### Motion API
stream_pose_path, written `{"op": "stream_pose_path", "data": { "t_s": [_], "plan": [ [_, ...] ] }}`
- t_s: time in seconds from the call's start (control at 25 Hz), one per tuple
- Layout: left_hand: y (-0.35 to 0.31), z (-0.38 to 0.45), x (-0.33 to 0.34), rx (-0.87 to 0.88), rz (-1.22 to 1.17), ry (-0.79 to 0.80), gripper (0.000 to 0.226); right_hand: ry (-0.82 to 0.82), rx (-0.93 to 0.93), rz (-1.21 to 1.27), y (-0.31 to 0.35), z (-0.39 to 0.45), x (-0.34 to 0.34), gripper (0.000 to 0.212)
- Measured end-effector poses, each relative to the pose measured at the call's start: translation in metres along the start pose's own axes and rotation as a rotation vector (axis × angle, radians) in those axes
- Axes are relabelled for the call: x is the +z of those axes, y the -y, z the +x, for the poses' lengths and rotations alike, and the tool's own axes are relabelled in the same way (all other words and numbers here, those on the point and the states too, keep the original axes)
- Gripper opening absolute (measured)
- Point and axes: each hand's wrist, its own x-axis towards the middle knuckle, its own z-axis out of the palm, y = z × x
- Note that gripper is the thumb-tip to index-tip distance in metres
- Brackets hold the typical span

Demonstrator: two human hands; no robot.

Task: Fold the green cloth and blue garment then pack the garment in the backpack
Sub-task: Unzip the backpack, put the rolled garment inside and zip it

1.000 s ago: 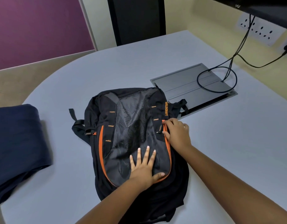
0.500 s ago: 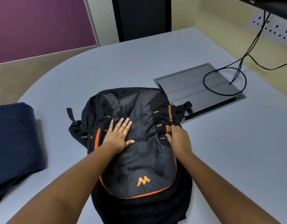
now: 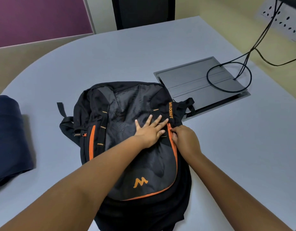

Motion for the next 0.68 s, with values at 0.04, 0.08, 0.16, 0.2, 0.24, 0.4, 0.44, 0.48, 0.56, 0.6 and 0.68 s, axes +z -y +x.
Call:
{"op": "stream_pose_path", "data": {
  "t_s": [0.04, 0.08, 0.16, 0.2, 0.24, 0.4, 0.44, 0.48, 0.56, 0.6, 0.68],
  "plan": [
    [0.000, 0.005, -0.002, -0.046, -0.063, 0.041, 0.048, 0.015, 0.001, 0.007, -0.001, -0.002, -0.002, 0.027],
    [0.000, 0.008, -0.002, -0.074, -0.076, 0.065, 0.047, 0.036, 0.003, 0.012, -0.002, -0.007, -0.004, 0.027],
    [-0.002, 0.012, -0.003, -0.111, -0.050, 0.106, 0.047, 0.089, 0.018, 0.023, -0.001, -0.021, -0.008, 0.029],
    [-0.003, 0.011, -0.003, -0.127, -0.036, 0.122, 0.047, 0.113, 0.030, 0.031, 0.000, -0.030, -0.011, 0.030],
    [-0.006, 0.011, -0.005, -0.141, -0.026, 0.134, 0.047, 0.132, 0.048, 0.045, 0.003, -0.038, -0.016, 0.031],
    [-0.009, 0.016, -0.010, -0.210, -0.019, 0.161, 0.048, 0.163, 0.201, 0.165, 0.016, -0.087, -0.037, 0.029],
    [-0.009, 0.019, -0.011, -0.223, -0.022, 0.173, 0.049, 0.186, 0.241, 0.203, 0.018, -0.106, -0.039, 0.028],
    [-0.009, 0.020, -0.012, -0.228, -0.020, 0.182, 0.050, 0.224, 0.267, 0.238, 0.022, -0.126, -0.040, 0.027],
    [-0.006, 0.020, -0.012, -0.217, -0.013, 0.191, 0.052, 0.320, 0.300, 0.292, 0.027, -0.162, -0.038, 0.026],
    [-0.004, 0.018, -0.010, -0.203, -0.020, 0.191, 0.053, 0.352, 0.315, 0.319, 0.027, -0.173, -0.036, 0.025],
    [-0.004, 0.007, -0.007, -0.185, -0.053, 0.179, 0.055, 0.347, 0.342, 0.388, 0.026, -0.176, -0.035, 0.018]
  ]
}}
